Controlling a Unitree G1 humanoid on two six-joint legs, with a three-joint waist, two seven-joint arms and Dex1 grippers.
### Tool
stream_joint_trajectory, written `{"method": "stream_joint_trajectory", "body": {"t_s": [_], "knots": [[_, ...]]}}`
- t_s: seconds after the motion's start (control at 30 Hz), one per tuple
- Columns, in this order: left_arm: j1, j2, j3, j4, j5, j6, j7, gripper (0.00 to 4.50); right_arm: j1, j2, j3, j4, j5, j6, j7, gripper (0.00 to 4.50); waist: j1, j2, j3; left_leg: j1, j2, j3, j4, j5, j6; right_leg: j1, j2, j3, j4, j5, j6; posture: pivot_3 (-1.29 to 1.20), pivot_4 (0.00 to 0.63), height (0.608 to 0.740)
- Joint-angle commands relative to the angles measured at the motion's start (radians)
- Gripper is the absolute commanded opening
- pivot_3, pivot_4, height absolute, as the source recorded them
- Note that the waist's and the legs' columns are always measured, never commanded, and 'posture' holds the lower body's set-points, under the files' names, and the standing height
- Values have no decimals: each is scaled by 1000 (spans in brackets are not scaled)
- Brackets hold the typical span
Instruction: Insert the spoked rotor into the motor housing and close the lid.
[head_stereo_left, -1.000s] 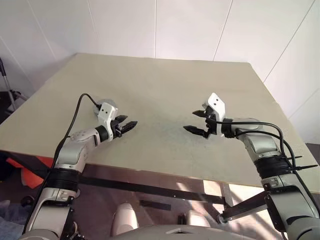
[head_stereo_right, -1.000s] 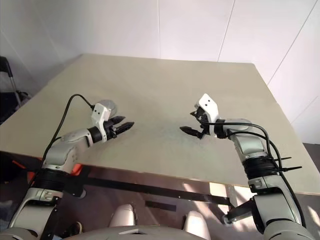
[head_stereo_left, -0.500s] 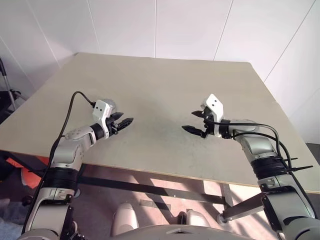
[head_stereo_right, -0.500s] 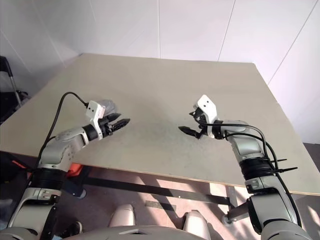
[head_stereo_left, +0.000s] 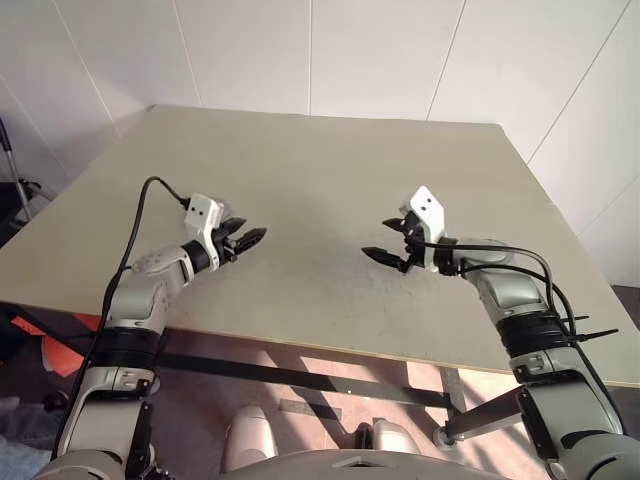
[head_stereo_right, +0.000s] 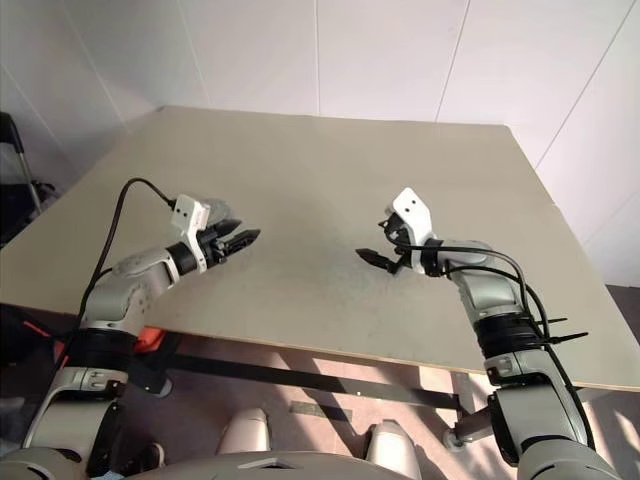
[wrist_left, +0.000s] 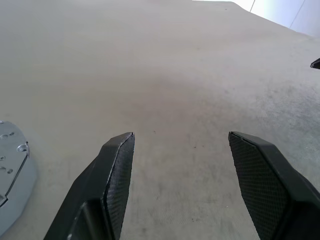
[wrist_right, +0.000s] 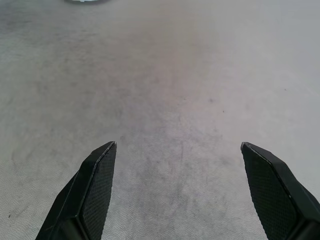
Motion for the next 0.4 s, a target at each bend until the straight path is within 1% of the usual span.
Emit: {"method": "stream_joint_trajectory", "body": {"t_s": [0.03,0.2,0.4], "knots": [[-25,-4,25,-13,2,-28,6,3158,-35,-3,-23,-17,-2,-18,2,4500,0,0,0,0,0,0,0,0,0,0,0,0,0,0,0,0,0,740],[-23,-12,25,-15,9,-29,11,3158,-44,-9,-38,-11,0,-15,-1,4500,0,0,0,0,0,0,0,0,0,0,0,0,0,0,0,0,0,740],[-24,-8,39,-17,8,-28,15,3158,-46,-1,-8,-17,-19,-16,4,4500,0,0,0,0,0,0,0,0,0,0,0,0,0,0,0,0,0,740]]}}
